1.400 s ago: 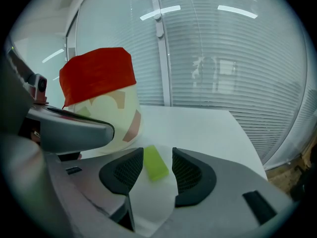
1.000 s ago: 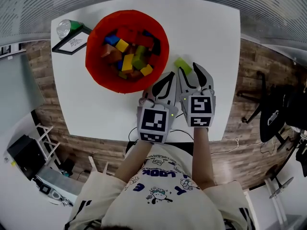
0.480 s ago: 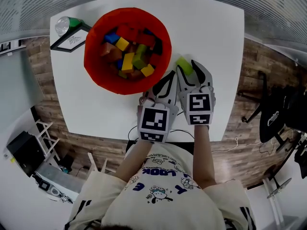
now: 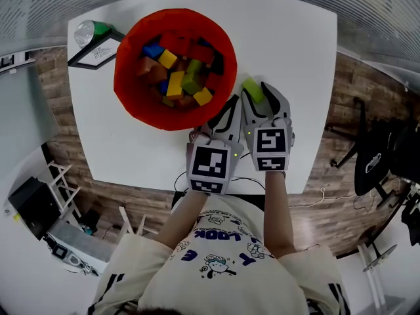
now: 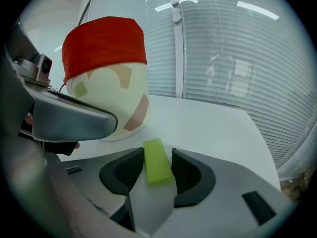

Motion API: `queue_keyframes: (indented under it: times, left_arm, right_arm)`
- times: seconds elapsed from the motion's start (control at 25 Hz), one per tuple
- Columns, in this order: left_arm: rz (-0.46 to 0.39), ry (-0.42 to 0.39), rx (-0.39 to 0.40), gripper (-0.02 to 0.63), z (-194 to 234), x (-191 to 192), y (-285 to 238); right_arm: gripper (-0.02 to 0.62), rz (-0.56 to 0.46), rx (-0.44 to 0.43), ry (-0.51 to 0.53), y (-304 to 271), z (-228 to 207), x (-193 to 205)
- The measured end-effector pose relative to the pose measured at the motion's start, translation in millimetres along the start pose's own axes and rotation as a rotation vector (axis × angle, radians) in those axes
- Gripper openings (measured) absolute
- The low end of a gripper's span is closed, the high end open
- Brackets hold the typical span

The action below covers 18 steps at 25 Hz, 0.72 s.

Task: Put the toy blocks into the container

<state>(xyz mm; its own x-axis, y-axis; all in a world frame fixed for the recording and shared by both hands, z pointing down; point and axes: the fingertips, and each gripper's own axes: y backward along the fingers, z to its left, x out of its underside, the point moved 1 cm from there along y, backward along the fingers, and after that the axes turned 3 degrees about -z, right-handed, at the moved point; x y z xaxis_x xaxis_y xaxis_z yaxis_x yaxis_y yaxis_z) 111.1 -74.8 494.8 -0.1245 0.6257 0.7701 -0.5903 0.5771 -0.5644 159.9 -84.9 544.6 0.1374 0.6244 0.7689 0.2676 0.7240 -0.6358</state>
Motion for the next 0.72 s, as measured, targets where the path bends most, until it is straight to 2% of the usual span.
queue_keyframes:
  times: [0.36,0.72]
  left_arm:
    - [-0.001,0.006,-0.002,0.032,2.1,0.3,0.8]
    - [-0.003,0.005,-0.004,0.032,2.9,1.0,5.3]
  right_arm:
    - [0.149,0.002,-0.013,0.012,-0.4,3.1,-0.6]
    - [0.147,0.007,-0.03,-0.06,2.3,2.4,-0.3]
